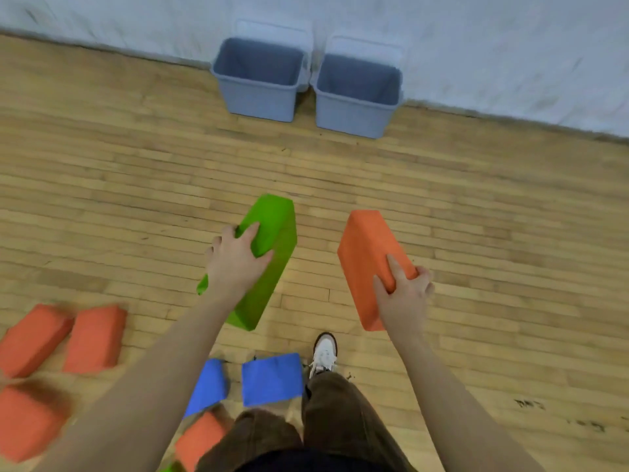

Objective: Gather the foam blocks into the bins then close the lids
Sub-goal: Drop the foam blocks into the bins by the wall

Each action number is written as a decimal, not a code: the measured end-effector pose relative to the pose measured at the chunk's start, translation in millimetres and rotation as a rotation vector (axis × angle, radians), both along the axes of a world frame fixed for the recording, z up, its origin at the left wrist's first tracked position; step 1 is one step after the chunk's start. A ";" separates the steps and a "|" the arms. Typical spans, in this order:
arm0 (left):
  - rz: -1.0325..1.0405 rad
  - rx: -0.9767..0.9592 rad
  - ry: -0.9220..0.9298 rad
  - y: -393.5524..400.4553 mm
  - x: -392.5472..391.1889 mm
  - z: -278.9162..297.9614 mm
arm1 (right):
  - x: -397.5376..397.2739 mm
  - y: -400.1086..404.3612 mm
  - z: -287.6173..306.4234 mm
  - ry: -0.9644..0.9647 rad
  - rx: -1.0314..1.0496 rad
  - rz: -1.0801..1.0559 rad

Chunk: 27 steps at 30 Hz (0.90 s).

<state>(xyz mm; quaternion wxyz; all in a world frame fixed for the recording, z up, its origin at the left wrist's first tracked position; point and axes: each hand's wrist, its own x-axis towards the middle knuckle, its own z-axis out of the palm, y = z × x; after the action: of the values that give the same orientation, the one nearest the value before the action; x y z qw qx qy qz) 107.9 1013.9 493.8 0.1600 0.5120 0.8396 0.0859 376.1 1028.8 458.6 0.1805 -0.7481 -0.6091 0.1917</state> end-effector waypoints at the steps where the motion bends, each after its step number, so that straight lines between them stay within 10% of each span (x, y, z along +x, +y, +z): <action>1: 0.023 -0.006 -0.005 22.1 -4.0 2.0 | -7.3 36.4 8.1 -0.002 0.011 0.025; 14: 0.307 -0.091 0.015 246.3 -102.5 -16.0 | -141.7 366.0 31.3 0.023 0.088 0.338; 27: 0.117 0.012 0.044 632.3 -250.0 20.3 | -268.0 658.5 6.8 -0.022 -0.063 0.192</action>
<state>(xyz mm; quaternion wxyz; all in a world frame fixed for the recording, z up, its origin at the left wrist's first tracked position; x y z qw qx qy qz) -142.1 1646.2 514.1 0.1332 0.4649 0.8708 0.0890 108.1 1687.3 465.4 0.1310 -0.6937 -0.6735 0.2192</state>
